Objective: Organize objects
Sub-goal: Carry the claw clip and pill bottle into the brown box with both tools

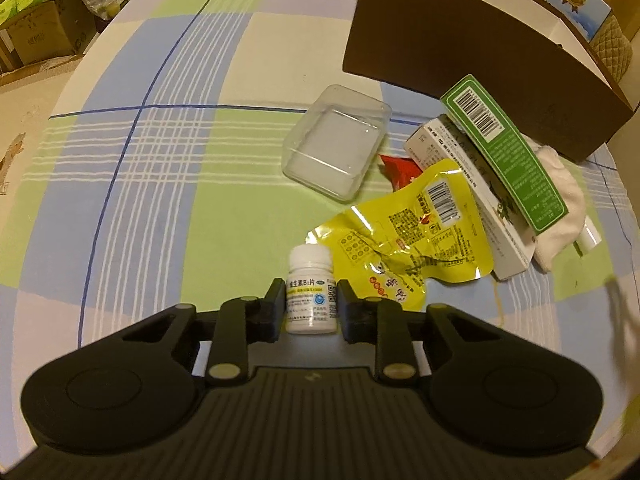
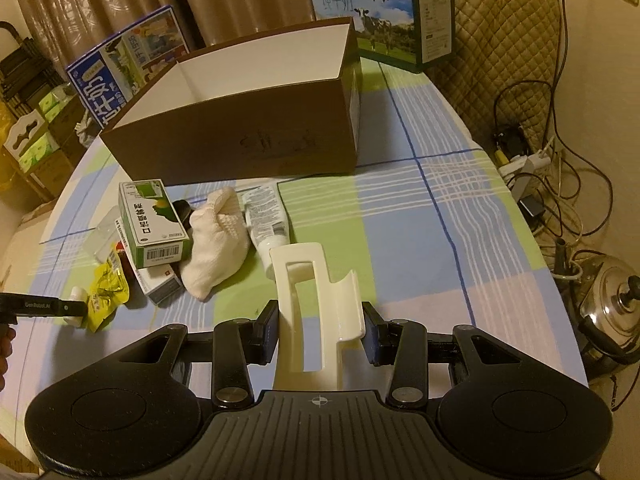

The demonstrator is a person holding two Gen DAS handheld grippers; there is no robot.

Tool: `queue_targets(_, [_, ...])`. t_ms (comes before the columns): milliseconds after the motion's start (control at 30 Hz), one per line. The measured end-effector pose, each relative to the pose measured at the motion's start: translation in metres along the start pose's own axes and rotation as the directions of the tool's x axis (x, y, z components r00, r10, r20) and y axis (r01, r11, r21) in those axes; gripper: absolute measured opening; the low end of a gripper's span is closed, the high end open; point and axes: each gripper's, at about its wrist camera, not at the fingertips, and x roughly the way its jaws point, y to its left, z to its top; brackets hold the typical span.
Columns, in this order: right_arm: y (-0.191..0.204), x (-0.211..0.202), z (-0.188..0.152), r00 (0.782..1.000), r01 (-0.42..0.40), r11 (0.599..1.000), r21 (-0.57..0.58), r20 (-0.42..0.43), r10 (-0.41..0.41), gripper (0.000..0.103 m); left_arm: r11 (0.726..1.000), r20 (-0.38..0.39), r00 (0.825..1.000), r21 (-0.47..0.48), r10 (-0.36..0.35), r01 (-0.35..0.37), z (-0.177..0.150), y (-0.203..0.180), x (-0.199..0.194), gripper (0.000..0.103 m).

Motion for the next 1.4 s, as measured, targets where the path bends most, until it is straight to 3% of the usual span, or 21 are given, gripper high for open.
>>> queue_targets(233, [0.003,0.002,0.010,1.000,-0.017,1.000,-0.017,0.009,0.018,0.039,1.000,0.014,1.000,-0.011,0.001,-0.001,0.000,0.007,-0.009,0.022])
queue_targets(500, [0.002,-0.001,0.032,0.997,-0.059,0.997,-0.043,0.041,0.061,0.039,1.000,0.093,0.996,-0.003,-0.017,0.017,0.019,-0.004,-0.044,0.022])
queue_targets(733, [0.003,-0.003,0.070,0.988,-0.118,0.990,-0.073,0.091,0.125,0.039,0.996,0.197,0.978,0.063,-0.072,0.061,0.063,-0.034,-0.073,0.022])
queue_targets(1000, [0.016,0.008,0.132,0.968,-0.177,0.976,-0.130,0.158,0.196,0.038,0.982,0.264,0.953,0.155,-0.145,0.107,0.125,-0.083,-0.073,0.022])
queue_targets(1233, [0.037,0.043,0.187,0.957,-0.200,0.966,-0.163,0.178,0.228,0.038,0.968,0.234,0.954,0.209,-0.189,0.140,0.186,-0.124,-0.045,0.022])
queue_targets(1400, [0.046,0.081,0.218,0.964,-0.198,0.969,-0.145,0.149,0.219,0.038,0.964,0.179,0.964,0.214,-0.197,0.158,0.218,-0.141,-0.013,0.022])
